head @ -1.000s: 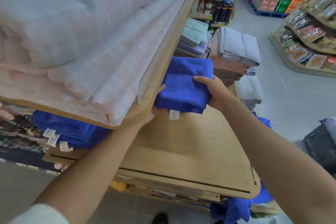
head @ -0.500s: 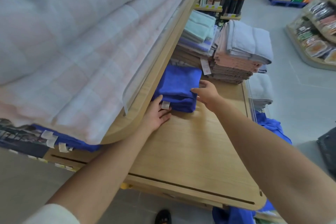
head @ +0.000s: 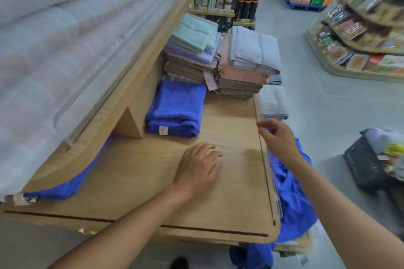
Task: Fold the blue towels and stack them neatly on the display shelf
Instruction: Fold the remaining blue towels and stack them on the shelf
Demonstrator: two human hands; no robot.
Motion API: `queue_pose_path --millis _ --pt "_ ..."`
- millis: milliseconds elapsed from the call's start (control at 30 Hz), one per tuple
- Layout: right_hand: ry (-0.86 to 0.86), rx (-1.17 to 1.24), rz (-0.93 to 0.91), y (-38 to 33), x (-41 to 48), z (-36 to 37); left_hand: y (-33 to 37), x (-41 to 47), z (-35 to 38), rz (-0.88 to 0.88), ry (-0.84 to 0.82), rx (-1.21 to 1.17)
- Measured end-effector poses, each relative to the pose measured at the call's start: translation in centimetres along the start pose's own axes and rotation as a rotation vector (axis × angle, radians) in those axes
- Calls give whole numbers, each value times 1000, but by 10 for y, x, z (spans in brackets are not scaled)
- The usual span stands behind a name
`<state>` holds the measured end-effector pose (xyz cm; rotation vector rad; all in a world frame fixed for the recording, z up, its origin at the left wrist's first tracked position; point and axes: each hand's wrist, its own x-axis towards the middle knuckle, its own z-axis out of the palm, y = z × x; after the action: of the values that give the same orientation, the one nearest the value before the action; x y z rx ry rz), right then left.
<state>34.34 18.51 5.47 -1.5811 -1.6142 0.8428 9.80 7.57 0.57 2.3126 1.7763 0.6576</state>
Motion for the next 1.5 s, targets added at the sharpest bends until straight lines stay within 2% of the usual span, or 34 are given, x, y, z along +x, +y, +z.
queue_pose_path --millis 133,233,433,700,800,867,1000,1100,1267,1367,1433,1500 --pt "96 -41 148 65 -19 -50 46 28 39 56 -295 108" --pt "71 -149 264 121 -33 -76 74 51 63 35 -385 207" --pt "-43 -179 328 194 -27 -93 97 79 85 -100 -321 248" --pt "-255 -324 43 210 19 -57 96 78 92 -123 -245 232" --pt "-326 -555 19 204 28 -42 95 78 94 -129 -217 220" --pt "-302 -661 12 195 30 -43 94 78 96 -136 -208 208" --pt "-149 -491 -60 170 24 -63 93 77 97 -143 -172 179" --pt "-69 -317 -30 145 9 -84 92 77 96 -152 -159 137" --pt "33 9 -18 87 -24 -117 96 77 83 -144 -58 -56" --pt "83 150 -23 46 -41 -130 108 71 71 15 55 -187" --pt "127 225 -62 14 -51 -138 125 65 66 127 30 -221" --pt "191 272 -116 -20 -59 -145 144 60 59 164 13 -241"
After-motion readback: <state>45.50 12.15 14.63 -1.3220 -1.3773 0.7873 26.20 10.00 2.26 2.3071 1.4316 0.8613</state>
